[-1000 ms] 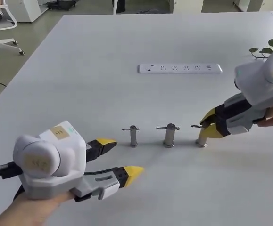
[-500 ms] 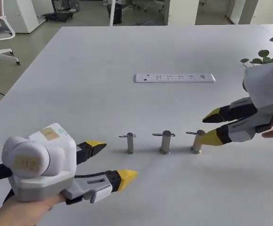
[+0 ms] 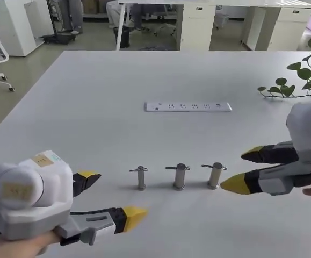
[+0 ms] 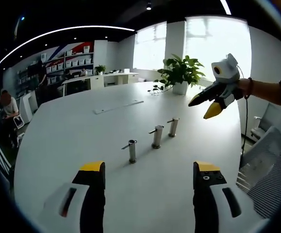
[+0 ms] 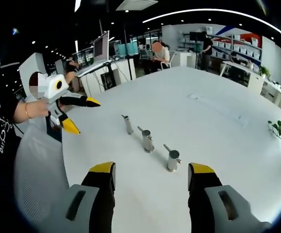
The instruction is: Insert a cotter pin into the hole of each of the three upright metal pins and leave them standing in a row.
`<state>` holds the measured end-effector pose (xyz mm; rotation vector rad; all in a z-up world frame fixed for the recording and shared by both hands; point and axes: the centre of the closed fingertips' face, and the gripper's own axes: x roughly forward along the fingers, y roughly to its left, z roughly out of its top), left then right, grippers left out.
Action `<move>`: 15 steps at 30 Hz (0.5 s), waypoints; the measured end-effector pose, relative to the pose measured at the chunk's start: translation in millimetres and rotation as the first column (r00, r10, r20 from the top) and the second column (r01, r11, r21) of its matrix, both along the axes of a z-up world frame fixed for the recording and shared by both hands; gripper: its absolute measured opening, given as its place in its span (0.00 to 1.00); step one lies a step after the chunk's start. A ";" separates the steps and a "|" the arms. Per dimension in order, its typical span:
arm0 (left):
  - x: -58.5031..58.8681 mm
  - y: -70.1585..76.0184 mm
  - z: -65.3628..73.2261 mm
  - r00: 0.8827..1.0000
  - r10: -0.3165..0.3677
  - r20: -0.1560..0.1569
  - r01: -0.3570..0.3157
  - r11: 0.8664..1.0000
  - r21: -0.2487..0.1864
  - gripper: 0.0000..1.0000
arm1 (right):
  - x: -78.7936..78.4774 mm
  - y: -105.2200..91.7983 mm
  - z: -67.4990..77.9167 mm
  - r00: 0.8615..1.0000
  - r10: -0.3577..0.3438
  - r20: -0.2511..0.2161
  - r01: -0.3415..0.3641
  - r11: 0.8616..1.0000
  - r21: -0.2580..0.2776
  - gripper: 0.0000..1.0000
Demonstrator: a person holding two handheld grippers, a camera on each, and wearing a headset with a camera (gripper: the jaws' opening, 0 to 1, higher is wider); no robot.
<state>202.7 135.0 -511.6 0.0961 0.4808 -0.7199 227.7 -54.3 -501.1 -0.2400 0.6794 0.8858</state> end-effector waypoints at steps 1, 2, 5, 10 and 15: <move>-0.9 0.7 1.2 1.000 0.003 0.002 -0.003 1.000 0.000 0.74 | -2.5 -0.5 0.0 1.000 -0.014 -0.002 0.014 1.000 0.003 0.58; -1.7 1.5 2.1 1.000 0.006 0.005 -0.006 1.000 0.000 0.75 | -5.6 -1.2 -0.4 1.000 -0.025 -0.006 0.025 1.000 0.005 0.58; -4.3 7.1 4.6 1.000 0.029 -0.002 -0.029 1.000 -0.003 0.77 | -15.0 -2.5 -0.8 0.998 -0.061 -0.004 0.061 0.998 0.017 0.58; -9.5 11.9 10.4 0.998 0.058 -0.005 -0.058 0.998 -0.012 0.81 | -26.9 -4.4 -5.8 0.996 -0.094 0.008 0.094 0.996 0.005 0.61; -14.1 14.4 10.9 0.997 0.077 -0.018 -0.077 0.997 -0.005 0.84 | -35.2 -2.3 -5.2 0.991 -0.137 -0.001 0.137 0.989 0.063 0.65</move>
